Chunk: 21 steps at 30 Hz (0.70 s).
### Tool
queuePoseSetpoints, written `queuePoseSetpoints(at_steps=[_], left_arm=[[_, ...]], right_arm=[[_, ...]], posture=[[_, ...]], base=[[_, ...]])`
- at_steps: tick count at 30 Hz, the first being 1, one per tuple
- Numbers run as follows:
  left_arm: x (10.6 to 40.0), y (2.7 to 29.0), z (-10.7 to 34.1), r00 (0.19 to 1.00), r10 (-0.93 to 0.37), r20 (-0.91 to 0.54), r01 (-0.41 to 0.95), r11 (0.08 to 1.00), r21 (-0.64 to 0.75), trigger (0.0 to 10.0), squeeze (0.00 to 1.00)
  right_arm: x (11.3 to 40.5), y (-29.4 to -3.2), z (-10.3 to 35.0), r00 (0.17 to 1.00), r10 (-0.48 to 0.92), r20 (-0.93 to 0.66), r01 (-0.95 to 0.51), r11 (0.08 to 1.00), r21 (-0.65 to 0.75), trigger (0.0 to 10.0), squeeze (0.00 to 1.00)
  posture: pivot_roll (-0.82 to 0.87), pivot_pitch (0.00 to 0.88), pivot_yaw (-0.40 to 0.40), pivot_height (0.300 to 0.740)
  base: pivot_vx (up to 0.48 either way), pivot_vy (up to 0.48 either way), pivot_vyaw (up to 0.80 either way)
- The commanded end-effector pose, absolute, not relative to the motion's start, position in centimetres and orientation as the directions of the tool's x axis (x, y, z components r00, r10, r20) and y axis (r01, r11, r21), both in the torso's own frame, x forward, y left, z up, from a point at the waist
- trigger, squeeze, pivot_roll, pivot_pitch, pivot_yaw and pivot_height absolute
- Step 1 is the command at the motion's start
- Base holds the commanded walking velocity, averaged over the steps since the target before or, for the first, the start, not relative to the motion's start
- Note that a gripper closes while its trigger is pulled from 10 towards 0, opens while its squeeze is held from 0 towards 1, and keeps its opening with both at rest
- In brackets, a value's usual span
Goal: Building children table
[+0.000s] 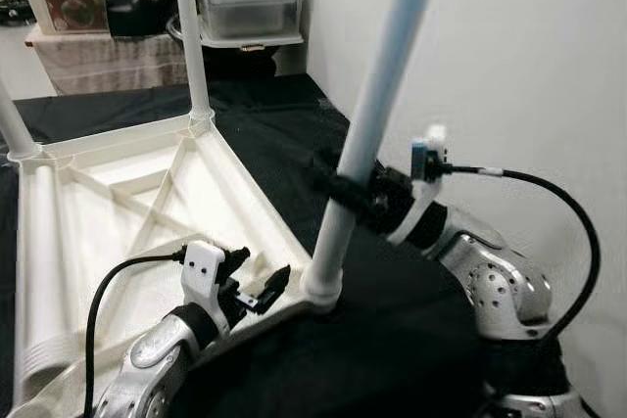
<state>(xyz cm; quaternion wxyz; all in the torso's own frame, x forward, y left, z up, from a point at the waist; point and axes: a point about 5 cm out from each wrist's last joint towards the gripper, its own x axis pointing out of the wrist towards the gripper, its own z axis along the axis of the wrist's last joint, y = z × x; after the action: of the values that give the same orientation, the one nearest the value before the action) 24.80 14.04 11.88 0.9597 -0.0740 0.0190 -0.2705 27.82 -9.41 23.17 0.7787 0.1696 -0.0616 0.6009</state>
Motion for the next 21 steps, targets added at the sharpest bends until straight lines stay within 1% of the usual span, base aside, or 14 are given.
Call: queuePoseSetpoints(at_steps=[1,2,3,4,6,7,8,9,11,14,15,17,18,21], left_arm=[[24.7,14.2,11.5,0.856,-0.516,-0.013,0.509,0.848,-0.15,10.0,0.0],[24.7,14.3,11.5,0.857,-0.515,-0.014,0.507,0.849,-0.149,10.0,0.0],[24.6,14.3,11.5,0.858,-0.513,-0.015,0.506,0.85,-0.149,10.0,0.0],[24.6,14.3,11.5,0.858,-0.513,-0.015,0.506,0.85,-0.149,10.0,0.0],[24.6,14.3,11.5,0.859,-0.512,-0.014,0.505,0.85,-0.15,10.0,0.0],[24.6,14.3,11.5,0.859,-0.512,-0.014,0.505,0.85,-0.15,10.0,0.0],[24.6,14.3,11.5,0.859,-0.512,-0.014,0.505,0.85,-0.151,10.0,0.0],[24.6,14.3,11.5,0.859,-0.512,-0.014,0.505,0.85,-0.151,10.0,0.0],[24.6,14.1,11.5,0.858,-0.514,-0.015,0.506,0.849,-0.151,10.0,0.0],[24.6,14.0,11.5,0.857,-0.514,-0.015,0.506,0.849,-0.152,10.0,0.0],[24.7,14.0,11.5,0.857,-0.515,-0.015,0.508,0.848,-0.153,10.0,0.0],[24.7,14.0,11.5,0.857,-0.515,-0.015,0.508,0.848,-0.153,10.0,0.0],[24.6,14.0,11.4,0.856,-0.517,-0.016,0.509,0.847,-0.154,10.0,0.0],[24.6,14.0,11.4,0.855,-0.519,-0.017,0.51,0.846,-0.155,10.0,0.0]], right_arm=[[27.1,-8.7,22.3,0.208,0.924,0.32,-0.96,0.13,0.247,0.0,0.0],[28.3,-8.1,20.6,0.334,0.923,0.191,-0.915,0.269,0.3,0.0,0.0],[30.5,-7.9,18.0,0.568,0.823,-0.035,-0.785,0.553,0.279,0.0,0.0],[30.5,-7.9,18.0,0.568,0.823,-0.035,-0.785,0.553,0.279,0.0,0.0],[32.9,-9.2,15.2,0.816,0.508,-0.276,-0.492,0.861,0.13,0.0,0.0],[32.9,-9.2,15.2,0.816,0.508,-0.276,-0.492,0.861,0.13,0.0,0.0],[33.4,-10.2,14.6,0.887,0.337,-0.315,-0.327,0.941,0.086,0.0,0.0],[33.4,-10.2,14.6,0.887,0.337,-0.315,-0.327,0.941,0.086,0.0,0.0],[33.4,-12.0,14.8,0.96,0.051,-0.276,-0.063,0.997,-0.035,0.0,0.0],[33.0,-12.2,15.0,0.965,0.003,-0.261,-0.019,0.998,-0.056,0.0,0.0],[32.7,-11.5,15.5,0.971,0.037,-0.237,-0.043,0.999,-0.021,10.0,0.0],[32.7,-11.5,15.5,0.971,0.037,-0.237,-0.043,0.999,-0.021,10.0,0.0],[32.3,-10.8,16.5,0.975,0.106,-0.194,-0.103,0.994,0.026,10.0,1.0],[32.0,-9.8,18.4,0.949,0.292,-0.116,-0.278,0.953,0.122,10.0,1.0]], posture=[[0.04,0.0,-0.105,0.74],[0.04,0.0,-0.105,0.74],[0.04,0.0,-0.105,0.74],[0.04,0.0,-0.105,0.74],[0.04,0.0,-0.105,0.74],[0.04,0.0,-0.105,0.74],[0.03,0.0,-0.102,0.74],[0.03,0.0,-0.102,0.74],[0.02,0.0,-0.103,0.74],[0.02,0.0,-0.1,0.74],[0.02,0.0,-0.1,0.74],[0.02,0.0,-0.1,0.74],[0.02,0.0,-0.096,0.74],[0.01,0.0,-0.099,0.74]], base=[[0.0,0.0,0.0],[0.0,0.0,0.0],[0.0,0.0,0.0],[0.0,0.0,0.0],[0.0,0.0,0.0],[0.0,0.0,0.0],[0.0,0.0,0.0],[0.0,0.0,0.0],[0.0,0.0,0.0],[0.0,0.0,0.0],[0.0,0.0,0.0],[0.0,0.0,0.0],[0.0,0.0,0.0],[0.0,0.0,0.0]])
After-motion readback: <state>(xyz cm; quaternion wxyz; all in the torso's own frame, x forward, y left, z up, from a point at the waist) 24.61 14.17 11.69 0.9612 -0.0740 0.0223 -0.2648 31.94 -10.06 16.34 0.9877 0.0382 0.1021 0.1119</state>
